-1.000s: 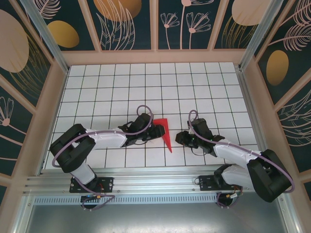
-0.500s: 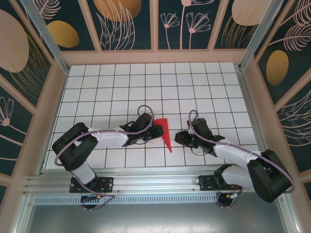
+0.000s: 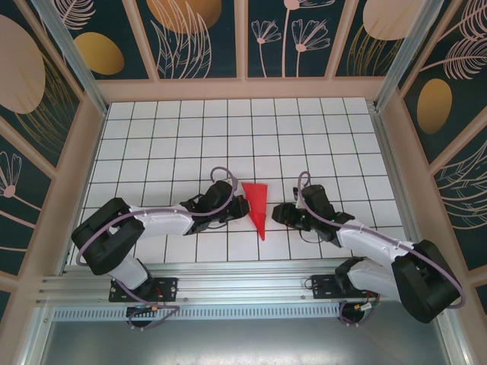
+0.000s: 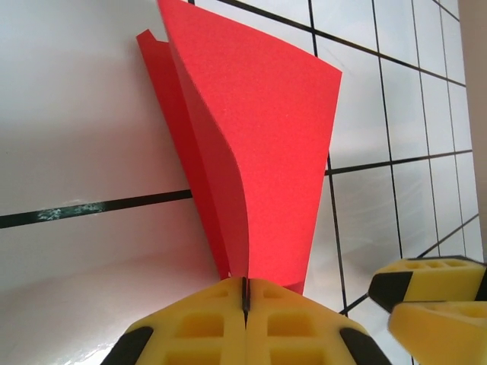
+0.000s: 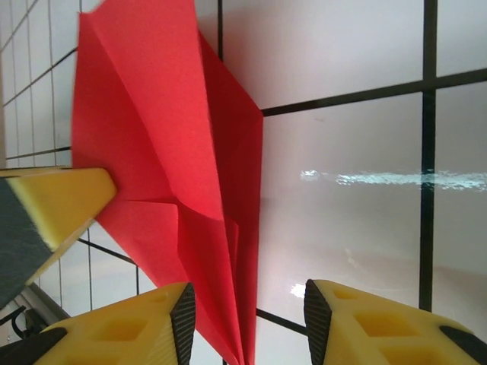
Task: Fold a paper plane with a square sheet of paper (pick it up from the middle)
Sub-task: Move a paper plane to the center of the table.
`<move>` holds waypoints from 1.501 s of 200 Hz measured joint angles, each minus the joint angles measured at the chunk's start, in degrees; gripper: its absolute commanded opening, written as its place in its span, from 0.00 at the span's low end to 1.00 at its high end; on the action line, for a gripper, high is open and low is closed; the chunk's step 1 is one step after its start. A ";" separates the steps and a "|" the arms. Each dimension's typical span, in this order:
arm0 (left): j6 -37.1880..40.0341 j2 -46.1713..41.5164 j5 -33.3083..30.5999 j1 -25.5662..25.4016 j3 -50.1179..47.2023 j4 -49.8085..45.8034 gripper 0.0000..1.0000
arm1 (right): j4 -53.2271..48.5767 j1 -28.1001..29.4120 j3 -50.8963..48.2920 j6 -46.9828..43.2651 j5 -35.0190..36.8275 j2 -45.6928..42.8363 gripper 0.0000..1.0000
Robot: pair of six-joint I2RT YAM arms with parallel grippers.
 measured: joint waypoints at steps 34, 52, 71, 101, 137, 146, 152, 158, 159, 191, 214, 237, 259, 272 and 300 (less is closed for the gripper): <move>0.35 0.00 3.45 2.67 -5.60 6.64 0.00 | 1.27 0.57 0.00 -0.17 0.00 -1.18 0.49; 0.35 0.02 5.18 3.91 -7.45 9.25 0.00 | 1.70 1.20 0.07 -0.20 0.02 -1.05 0.50; 0.35 0.02 6.60 4.61 -8.35 11.30 0.00 | 2.14 1.99 0.59 -0.37 0.02 0.13 0.51; 0.35 0.02 8.02 4.76 -8.55 13.07 0.00 | 2.51 4.46 3.06 -0.87 0.17 3.80 0.52; 0.35 0.04 8.31 4.76 -8.61 13.86 0.00 | 4.17 6.49 5.70 -1.92 0.48 8.63 0.53; 0.33 0.13 8.33 4.76 -8.61 13.86 0.00 | 4.70 6.58 5.88 -1.92 0.46 9.73 0.54; 0.35 0.22 8.33 4.76 -8.61 13.86 0.00 | 4.94 6.58 5.90 -1.95 0.48 10.23 0.54; 0.35 0.35 8.41 4.76 -8.61 13.84 0.00 | 5.16 6.58 5.90 -1.97 0.46 10.73 0.55; 0.35 0.37 8.41 4.76 -8.61 13.84 0.00 | 5.18 6.58 5.90 -1.97 0.46 10.80 0.55; 0.35 1.09 8.50 4.76 -8.61 13.84 0.00 | 6.27 6.58 5.92 -2.01 0.22 12.76 0.57; 0.35 1.66 8.55 4.76 -8.61 13.84 0.00 | 7.93 6.58 5.92 -1.70 -0.26 14.14 0.57; 0.33 1.99 8.74 4.76 -8.61 13.84 0.00 | 8.90 6.67 5.97 -1.66 -0.98 15.43 0.57; 0.33 1.99 9.03 4.76 -8.61 13.84 0.00 | 9.27 6.95 6.36 -1.66 -1.53 17.22 0.57; 0.33 2.03 9.18 4.76 -8.61 13.84 0.00 | 9.62 7.19 6.69 -1.68 -1.73 18.25 0.57; 0.33 2.08 9.46 4.76 -8.61 13.84 0.00 | 9.70 8.26 7.67 -1.86 -2.23 19.67 0.56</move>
